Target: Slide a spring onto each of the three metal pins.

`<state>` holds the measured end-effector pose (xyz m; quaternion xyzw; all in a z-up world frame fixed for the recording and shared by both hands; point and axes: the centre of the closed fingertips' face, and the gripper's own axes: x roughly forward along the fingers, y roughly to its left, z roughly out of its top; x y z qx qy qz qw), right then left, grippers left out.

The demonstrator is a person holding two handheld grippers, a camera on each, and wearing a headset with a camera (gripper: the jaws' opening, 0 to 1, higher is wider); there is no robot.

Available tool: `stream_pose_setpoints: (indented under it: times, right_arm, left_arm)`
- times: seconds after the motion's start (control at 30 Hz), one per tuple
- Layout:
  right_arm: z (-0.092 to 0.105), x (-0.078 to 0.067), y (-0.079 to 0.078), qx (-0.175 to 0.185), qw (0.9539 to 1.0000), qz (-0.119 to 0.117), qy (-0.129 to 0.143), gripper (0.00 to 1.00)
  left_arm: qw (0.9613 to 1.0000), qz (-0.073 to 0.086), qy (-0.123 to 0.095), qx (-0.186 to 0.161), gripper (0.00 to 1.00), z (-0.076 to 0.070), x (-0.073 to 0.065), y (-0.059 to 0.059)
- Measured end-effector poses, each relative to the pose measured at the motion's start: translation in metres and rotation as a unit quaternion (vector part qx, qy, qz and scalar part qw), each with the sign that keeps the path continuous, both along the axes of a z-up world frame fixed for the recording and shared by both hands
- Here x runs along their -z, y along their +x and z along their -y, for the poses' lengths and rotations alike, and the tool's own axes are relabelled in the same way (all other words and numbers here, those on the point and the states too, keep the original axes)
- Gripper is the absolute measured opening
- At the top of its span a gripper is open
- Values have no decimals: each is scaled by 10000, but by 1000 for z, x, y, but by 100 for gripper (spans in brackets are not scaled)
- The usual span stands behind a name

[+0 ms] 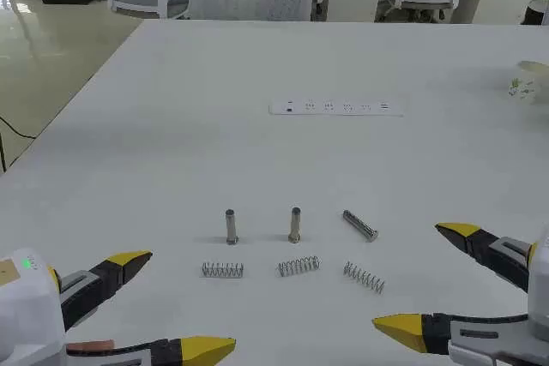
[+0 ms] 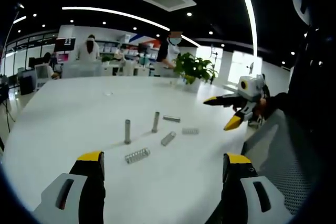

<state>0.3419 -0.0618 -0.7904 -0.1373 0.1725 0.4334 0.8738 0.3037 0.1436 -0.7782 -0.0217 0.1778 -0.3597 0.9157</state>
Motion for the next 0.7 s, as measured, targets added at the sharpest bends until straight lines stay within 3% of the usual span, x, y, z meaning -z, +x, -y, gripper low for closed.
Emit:
stream_pose_setpoints:
  times: [0.7]
  right_arm:
    - [-3, 3, -3, -75, 9999, -25, -68, 90]
  left_arm:
    - [10000, -21, 21, 17, 90, 4, -1, -2]
